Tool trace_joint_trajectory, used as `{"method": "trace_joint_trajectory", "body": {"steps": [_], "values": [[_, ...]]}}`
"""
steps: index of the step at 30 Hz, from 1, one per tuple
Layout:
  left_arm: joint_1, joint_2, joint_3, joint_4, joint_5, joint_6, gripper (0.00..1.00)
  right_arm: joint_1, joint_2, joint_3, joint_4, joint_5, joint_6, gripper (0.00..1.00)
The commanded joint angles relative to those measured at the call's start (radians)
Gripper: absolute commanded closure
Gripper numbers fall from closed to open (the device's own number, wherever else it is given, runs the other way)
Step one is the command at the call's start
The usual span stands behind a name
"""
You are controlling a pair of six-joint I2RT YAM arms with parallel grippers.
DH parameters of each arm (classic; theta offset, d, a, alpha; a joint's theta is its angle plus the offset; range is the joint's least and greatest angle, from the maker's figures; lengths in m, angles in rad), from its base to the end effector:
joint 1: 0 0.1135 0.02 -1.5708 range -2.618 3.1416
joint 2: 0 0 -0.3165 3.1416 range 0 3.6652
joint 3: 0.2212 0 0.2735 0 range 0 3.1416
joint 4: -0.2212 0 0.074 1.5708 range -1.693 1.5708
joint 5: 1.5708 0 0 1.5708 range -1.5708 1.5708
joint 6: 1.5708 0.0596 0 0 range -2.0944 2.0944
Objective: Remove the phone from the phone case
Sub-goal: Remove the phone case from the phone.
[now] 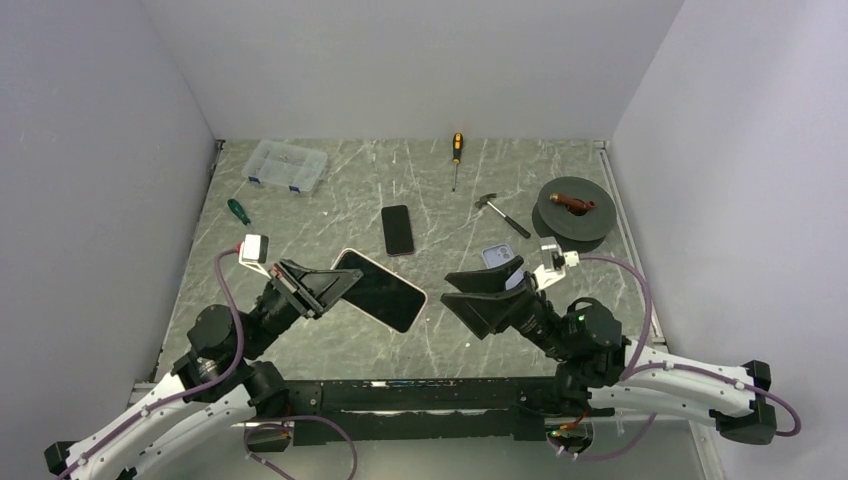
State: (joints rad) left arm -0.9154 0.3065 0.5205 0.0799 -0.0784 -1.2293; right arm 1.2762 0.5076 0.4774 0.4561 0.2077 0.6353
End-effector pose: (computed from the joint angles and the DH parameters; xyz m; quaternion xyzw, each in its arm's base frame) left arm 0.0610 -0.0716 0.3630 -0.1242 0.5833 -0.6936 0.4041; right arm 0.0502 0.1232 0.3739 -0.0870 0.5388 0.6504 0.5283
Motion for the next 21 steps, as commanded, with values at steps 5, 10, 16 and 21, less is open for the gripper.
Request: {"method": "trace_joint_trajectory", "body": {"steps": [5,10,16,21], "values": [[-0.004,-0.049,-0.025,0.253,-0.023,0.045,1.0,-0.014,0.115,0.027,0.096,0.046,0.337,0.19],[-0.005,-0.049,-0.037,0.279,-0.01,0.066,1.0,-0.015,0.146,-0.037,0.258,0.045,0.427,0.2],[-0.004,-0.051,-0.062,0.298,-0.009,0.064,1.0,-0.018,0.2,-0.06,0.38,0.028,0.471,0.32],[-0.004,-0.049,-0.06,0.304,-0.007,0.064,1.0,-0.021,0.229,-0.042,0.395,0.002,0.459,0.45]]}}
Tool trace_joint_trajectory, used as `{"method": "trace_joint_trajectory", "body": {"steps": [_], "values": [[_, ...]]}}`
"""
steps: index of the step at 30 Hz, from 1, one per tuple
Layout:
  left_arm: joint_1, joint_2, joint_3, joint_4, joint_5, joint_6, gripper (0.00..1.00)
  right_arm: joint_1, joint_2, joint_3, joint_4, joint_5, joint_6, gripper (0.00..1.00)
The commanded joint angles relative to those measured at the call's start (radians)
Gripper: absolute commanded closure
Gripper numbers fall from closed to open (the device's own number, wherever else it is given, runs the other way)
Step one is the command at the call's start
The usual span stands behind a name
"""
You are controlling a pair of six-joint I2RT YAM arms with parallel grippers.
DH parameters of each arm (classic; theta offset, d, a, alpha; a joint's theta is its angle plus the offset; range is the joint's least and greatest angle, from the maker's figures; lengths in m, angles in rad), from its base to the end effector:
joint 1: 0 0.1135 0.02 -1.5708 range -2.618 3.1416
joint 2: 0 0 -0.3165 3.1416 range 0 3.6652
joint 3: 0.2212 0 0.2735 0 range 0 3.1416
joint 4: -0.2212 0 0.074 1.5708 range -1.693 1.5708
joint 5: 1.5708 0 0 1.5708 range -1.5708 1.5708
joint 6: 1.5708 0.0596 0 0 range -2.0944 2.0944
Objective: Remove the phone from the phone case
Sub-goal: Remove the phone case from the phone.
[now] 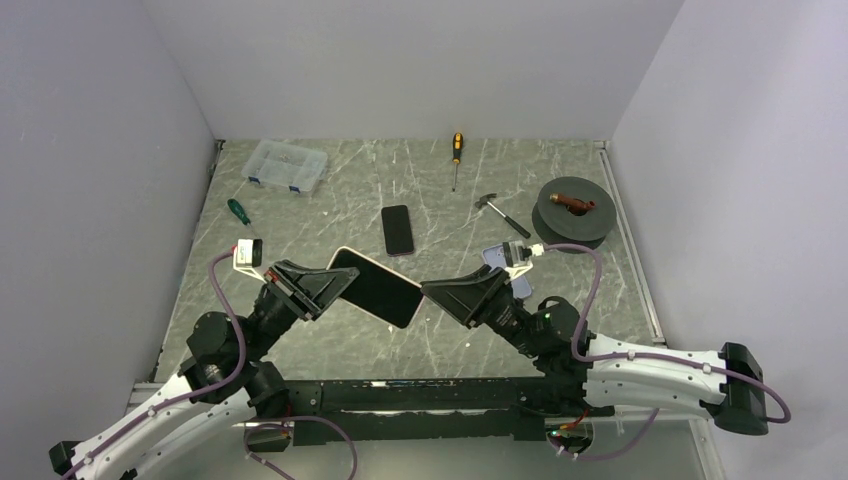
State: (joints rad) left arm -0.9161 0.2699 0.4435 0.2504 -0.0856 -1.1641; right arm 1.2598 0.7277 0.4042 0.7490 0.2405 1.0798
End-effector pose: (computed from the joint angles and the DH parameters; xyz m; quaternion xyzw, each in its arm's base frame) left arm 0.0582 -0.0675 0.3580 -0.1027 0.5334 -0.7121 0.4448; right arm 0.0673 0.1631 0.3505 0.0521 0.5448 0.7428 0.3855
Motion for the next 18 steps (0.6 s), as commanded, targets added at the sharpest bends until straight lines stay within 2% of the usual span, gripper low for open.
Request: {"method": "trace_joint_trajectory", "body": {"steps": [1,9,13,18], "values": [[-0.003,-0.014,0.017,0.132,0.0,0.0,1.0,-0.005,0.012,0.03,0.11,-0.034,0.014,0.47],[-0.003,-0.016,0.01,0.131,-0.005,-0.004,1.0,-0.009,0.028,0.018,0.163,-0.046,0.03,0.63],[-0.004,-0.012,0.01,0.137,-0.004,-0.005,1.0,-0.01,0.043,0.038,0.146,-0.069,0.026,0.62],[-0.004,-0.011,0.015,0.136,-0.002,-0.001,1.0,-0.011,0.053,0.073,0.078,-0.082,0.015,0.56]]}}
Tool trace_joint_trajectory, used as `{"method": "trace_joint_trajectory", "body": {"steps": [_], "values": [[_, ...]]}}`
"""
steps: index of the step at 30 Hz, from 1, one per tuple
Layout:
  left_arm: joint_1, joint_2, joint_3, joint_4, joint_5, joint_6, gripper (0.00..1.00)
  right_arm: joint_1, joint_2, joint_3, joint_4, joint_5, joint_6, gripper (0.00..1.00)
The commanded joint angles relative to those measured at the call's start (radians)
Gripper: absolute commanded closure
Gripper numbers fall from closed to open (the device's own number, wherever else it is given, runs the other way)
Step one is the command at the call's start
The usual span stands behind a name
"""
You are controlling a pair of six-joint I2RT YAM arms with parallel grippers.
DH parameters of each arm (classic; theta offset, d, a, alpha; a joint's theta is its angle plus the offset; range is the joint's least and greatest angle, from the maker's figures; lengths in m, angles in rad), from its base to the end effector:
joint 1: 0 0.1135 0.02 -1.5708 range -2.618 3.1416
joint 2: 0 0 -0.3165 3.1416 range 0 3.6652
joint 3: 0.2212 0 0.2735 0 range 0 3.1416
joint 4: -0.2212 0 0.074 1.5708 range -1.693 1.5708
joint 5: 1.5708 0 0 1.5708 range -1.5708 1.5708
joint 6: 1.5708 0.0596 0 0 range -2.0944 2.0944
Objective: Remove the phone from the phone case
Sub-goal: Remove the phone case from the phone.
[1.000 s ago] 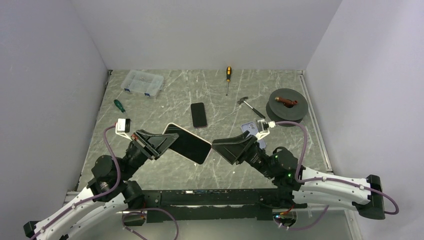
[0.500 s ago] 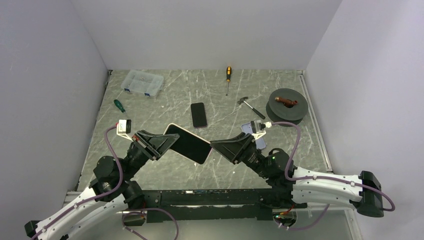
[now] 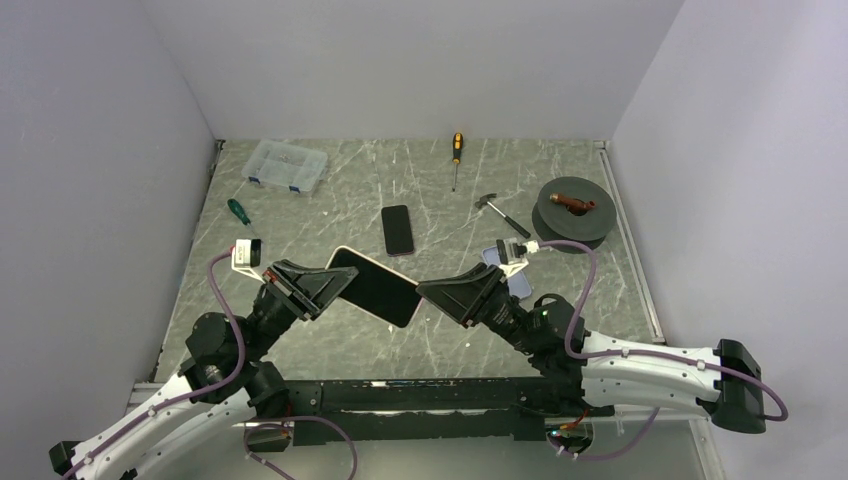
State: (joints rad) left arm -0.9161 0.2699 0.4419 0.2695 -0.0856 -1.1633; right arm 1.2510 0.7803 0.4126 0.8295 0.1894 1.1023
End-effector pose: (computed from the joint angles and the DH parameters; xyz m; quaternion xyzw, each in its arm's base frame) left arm 0.0577 -0.0668 0.3597 -0.1018 0.5261 -0.7161 0.4472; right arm 0.0686 0.1714 0.3553 0.0412 0.5287 0.7623 0.3710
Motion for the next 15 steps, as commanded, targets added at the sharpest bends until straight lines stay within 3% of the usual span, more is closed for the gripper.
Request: {"method": "trace_joint_trajectory", "body": {"steps": [1,15], "values": [[-0.003,-0.011,0.018,0.116,-0.003,-0.001,1.0,-0.002,0.002,0.063,-0.001,-0.031,-0.007,0.56],[-0.003,-0.014,0.006,0.109,-0.005,-0.008,1.0,-0.004,0.049,0.057,0.14,-0.075,0.011,0.81]]}}
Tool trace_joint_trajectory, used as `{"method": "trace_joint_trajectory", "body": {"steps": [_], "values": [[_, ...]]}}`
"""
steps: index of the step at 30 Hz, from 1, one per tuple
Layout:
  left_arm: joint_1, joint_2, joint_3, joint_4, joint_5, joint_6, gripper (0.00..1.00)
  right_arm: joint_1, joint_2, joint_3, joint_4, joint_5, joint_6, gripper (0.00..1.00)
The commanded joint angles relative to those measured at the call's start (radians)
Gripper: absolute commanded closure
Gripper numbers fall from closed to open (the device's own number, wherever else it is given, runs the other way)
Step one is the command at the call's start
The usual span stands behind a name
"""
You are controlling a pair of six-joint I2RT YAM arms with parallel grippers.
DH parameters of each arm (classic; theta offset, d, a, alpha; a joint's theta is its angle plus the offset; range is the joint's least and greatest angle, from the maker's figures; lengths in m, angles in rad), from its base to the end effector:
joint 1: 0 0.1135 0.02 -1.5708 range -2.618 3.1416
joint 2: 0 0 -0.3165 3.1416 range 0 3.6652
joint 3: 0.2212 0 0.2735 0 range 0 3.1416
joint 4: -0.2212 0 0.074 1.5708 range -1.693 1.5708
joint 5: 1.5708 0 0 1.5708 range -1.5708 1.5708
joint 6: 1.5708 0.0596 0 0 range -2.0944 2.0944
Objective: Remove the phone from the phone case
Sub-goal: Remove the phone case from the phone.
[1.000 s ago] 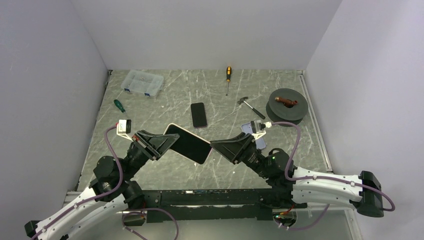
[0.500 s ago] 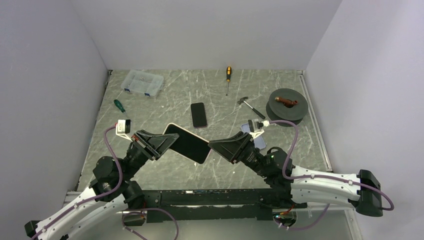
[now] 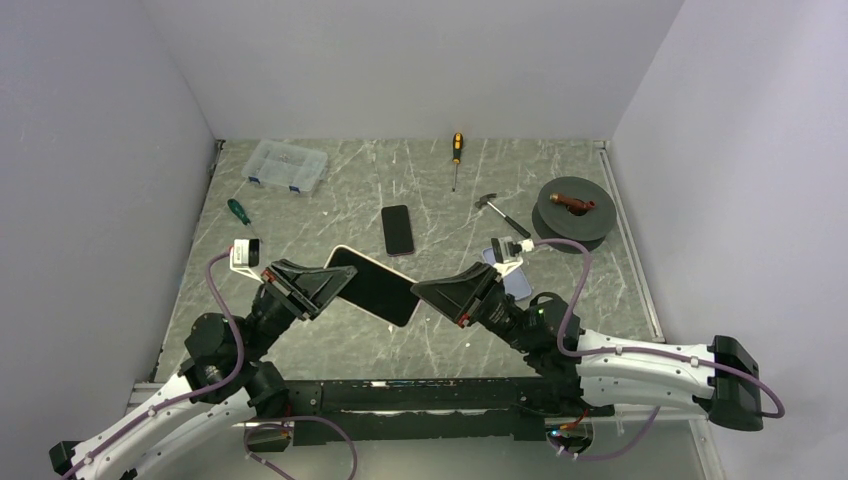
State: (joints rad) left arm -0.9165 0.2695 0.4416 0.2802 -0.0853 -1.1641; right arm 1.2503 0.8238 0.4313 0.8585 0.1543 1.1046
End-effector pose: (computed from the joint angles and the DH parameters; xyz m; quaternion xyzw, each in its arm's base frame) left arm 0.0573 -0.0664 0.3609 -0.1013 0.5215 -0.7190 0.4480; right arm 0.0696 0.1805 0.3588 0.0274 0.5266 0.7684 0.3627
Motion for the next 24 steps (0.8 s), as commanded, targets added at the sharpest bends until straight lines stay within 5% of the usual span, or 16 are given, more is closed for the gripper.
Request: {"method": "trace_joint_trajectory", "body": {"steps": [1,6,12,20,24], "values": [[-0.003,-0.014,0.006,0.095,-0.005,-0.007,1.0,-0.003,0.007,0.039,0.119,-0.044,0.011,0.83],[-0.004,-0.018,-0.008,0.085,-0.009,-0.015,1.0,-0.003,0.029,0.041,0.238,-0.092,-0.008,0.91],[-0.003,-0.015,-0.023,0.087,-0.018,-0.026,1.0,-0.003,0.06,0.119,0.232,-0.19,-0.031,0.64],[-0.003,-0.003,-0.013,0.086,-0.015,-0.023,1.0,-0.003,0.056,0.124,0.218,-0.156,-0.037,0.69],[-0.003,-0.003,-0.018,0.087,-0.018,-0.025,1.0,-0.004,0.047,0.117,0.211,-0.128,-0.035,0.58]]}}
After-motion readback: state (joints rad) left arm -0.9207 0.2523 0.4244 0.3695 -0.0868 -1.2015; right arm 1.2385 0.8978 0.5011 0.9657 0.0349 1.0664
